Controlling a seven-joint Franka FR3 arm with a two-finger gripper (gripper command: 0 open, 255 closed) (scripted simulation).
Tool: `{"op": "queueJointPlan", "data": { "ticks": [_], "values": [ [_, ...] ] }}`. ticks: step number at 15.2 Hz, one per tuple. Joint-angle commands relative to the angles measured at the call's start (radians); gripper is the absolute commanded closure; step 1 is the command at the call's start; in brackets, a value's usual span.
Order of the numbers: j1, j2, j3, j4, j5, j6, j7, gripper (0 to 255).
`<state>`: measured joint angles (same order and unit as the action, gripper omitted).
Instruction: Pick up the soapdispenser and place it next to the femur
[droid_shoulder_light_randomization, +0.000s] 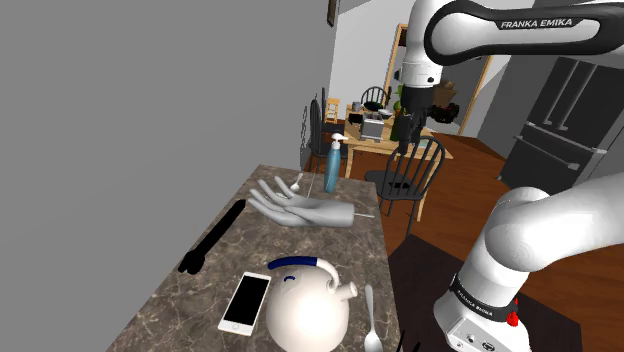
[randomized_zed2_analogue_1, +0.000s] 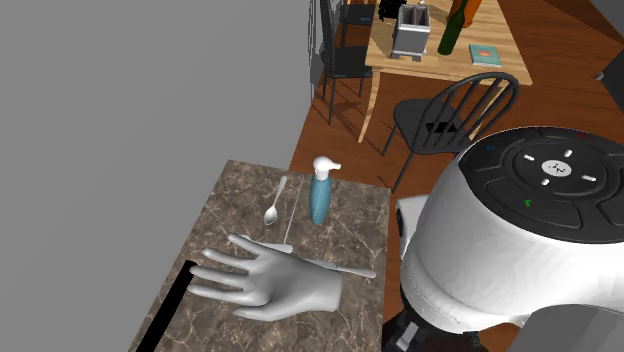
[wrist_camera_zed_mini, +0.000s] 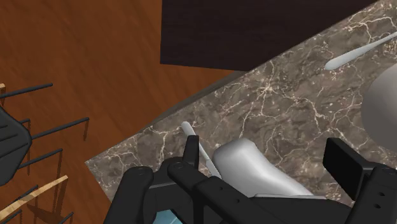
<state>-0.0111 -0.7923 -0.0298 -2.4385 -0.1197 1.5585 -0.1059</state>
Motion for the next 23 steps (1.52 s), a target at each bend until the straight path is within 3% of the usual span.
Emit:
{"op": "queueJointPlan", "data": {
  "ticks": [1, 12, 23],
  "values": [
    [0.000, 0.000, 0.000, 0.000, 0.000, 0.000, 0.000, 0],
    [-0.012, 0.432, -0.140, 0.257, 0.035, 0.190, -0.123, 0],
    [-0.043, 0.889, -0.231, 0.674, 0.197, 0.210, -0.284, 0]
  ]
}}
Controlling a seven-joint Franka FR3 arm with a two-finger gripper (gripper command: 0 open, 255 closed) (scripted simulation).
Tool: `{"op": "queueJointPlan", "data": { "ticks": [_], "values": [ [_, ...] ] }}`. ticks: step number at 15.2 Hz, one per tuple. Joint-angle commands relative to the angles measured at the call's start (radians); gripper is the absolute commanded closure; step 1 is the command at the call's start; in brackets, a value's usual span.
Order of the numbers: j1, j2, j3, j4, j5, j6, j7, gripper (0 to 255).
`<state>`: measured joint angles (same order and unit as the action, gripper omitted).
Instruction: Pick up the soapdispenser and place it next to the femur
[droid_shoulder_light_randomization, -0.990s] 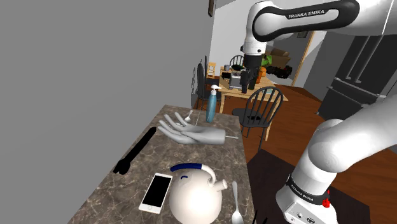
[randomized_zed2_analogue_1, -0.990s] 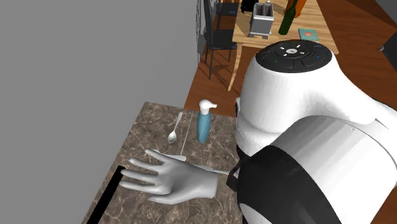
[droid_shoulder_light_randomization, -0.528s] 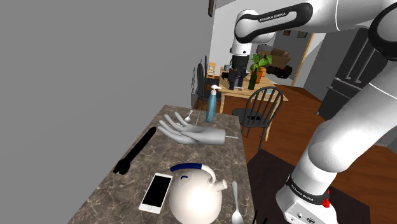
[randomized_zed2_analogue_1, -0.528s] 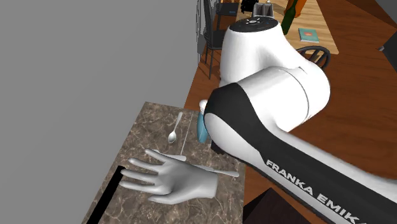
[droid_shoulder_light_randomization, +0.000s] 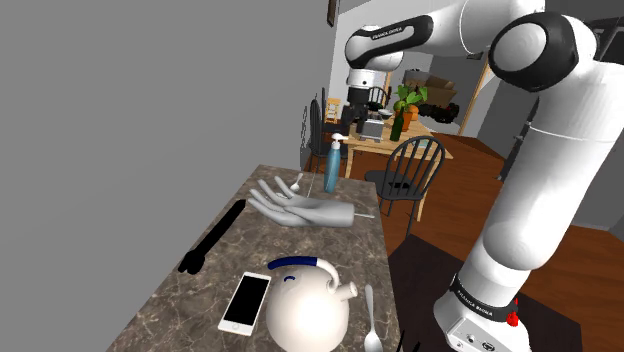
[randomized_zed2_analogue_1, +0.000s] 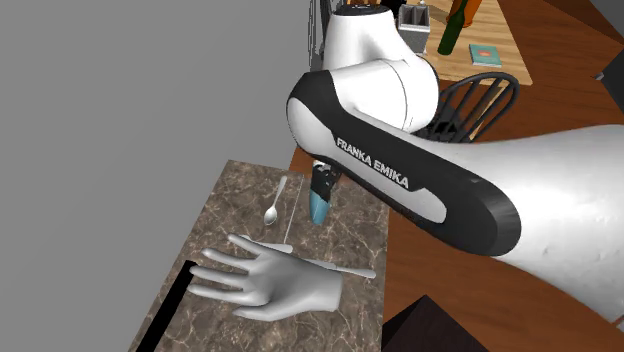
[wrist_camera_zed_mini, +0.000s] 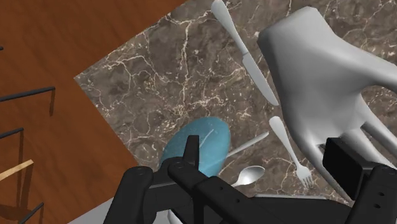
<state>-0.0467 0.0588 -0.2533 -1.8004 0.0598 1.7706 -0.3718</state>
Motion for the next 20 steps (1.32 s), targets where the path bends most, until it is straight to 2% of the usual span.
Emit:
{"op": "queueJointPlan", "data": {
  "ticks": [1, 5, 8, 9, 16, 20],
  "values": [
    [-0.016, 0.082, -0.010, 0.084, 0.036, -0.010, -0.032, 0],
    [-0.058, 0.267, -0.015, 0.304, 0.111, -0.061, -0.077, 0],
    [-0.104, 0.421, -0.008, 0.508, 0.165, -0.124, -0.096, 0],
    [-0.111, 0.443, -0.005, 0.539, 0.171, -0.134, -0.098, 0],
    [-0.095, 0.431, -0.002, 0.419, 0.172, -0.027, -0.104, 0],
    [-0.095, 0.431, -0.002, 0.419, 0.172, -0.027, -0.104, 0]
  ]
}}
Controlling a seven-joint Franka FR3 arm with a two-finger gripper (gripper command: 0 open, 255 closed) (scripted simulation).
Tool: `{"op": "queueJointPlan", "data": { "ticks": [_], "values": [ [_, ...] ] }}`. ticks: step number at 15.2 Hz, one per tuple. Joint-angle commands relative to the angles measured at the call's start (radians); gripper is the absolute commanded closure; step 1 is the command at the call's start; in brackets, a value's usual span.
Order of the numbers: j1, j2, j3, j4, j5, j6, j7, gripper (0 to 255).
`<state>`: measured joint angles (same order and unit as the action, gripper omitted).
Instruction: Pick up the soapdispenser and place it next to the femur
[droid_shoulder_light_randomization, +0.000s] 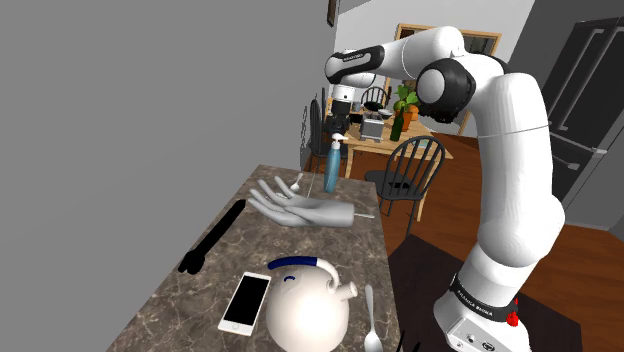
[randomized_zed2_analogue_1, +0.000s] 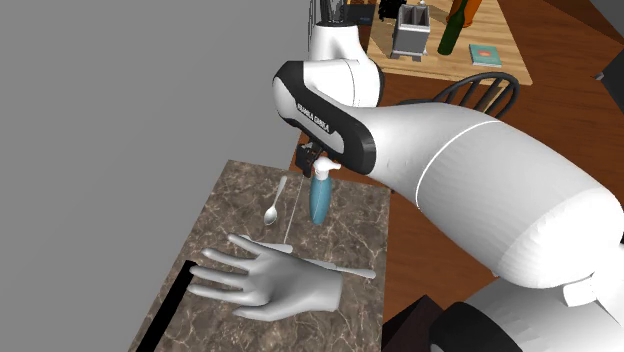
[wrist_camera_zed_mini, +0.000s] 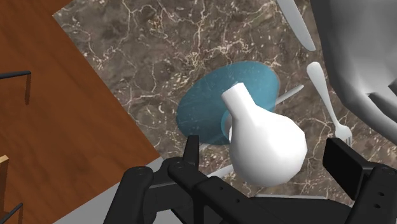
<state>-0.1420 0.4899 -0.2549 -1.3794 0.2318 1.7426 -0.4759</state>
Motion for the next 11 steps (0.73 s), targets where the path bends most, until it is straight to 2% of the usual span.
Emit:
{"op": "queueJointPlan", "data": {
  "ticks": [1, 4, 5, 11],
  "values": [
    [0.000, 0.000, 0.000, -0.002, 0.000, 0.001, 0.000, 0],
    [0.000, 0.000, 0.000, -0.001, 0.000, 0.001, 0.000, 0],
    [0.000, 0.000, 0.000, -0.001, 0.000, 0.001, 0.000, 255],
    [0.000, 0.000, 0.000, -0.001, 0.000, 0.001, 0.000, 255]
  ]
}}
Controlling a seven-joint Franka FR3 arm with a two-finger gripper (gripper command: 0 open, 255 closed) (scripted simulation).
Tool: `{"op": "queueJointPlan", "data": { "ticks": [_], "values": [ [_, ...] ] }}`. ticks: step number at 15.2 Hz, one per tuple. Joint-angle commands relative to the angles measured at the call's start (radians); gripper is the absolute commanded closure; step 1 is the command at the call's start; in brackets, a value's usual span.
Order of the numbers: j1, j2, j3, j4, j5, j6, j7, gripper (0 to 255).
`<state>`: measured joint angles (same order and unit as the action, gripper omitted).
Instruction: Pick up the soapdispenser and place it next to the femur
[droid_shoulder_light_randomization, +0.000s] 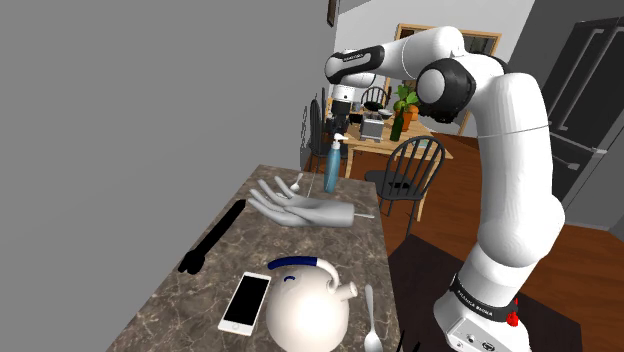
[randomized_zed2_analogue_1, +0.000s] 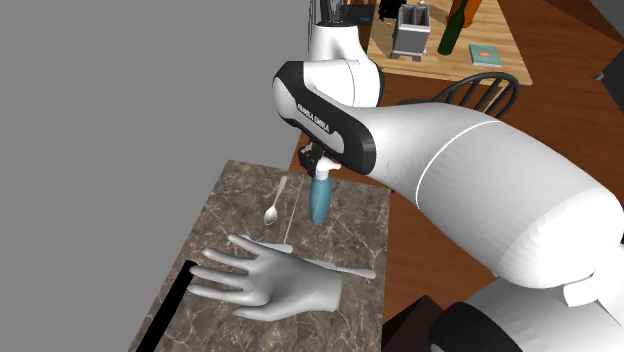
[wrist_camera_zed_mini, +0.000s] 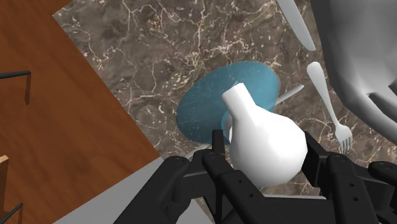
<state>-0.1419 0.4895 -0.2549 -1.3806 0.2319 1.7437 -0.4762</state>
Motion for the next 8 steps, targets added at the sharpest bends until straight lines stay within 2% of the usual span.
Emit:
{"op": "queueJointPlan", "data": {
  "ticks": [1, 3, 8],
  "values": [
    [0.000, 0.000, 0.000, 0.000, 0.000, 0.000, 0.000, 255],
    [0.000, 0.000, 0.000, 0.000, 0.000, 0.000, 0.000, 255],
    [-0.004, -0.005, -0.002, 0.059, -0.003, -0.063, 0.009, 255]
  ]
}}
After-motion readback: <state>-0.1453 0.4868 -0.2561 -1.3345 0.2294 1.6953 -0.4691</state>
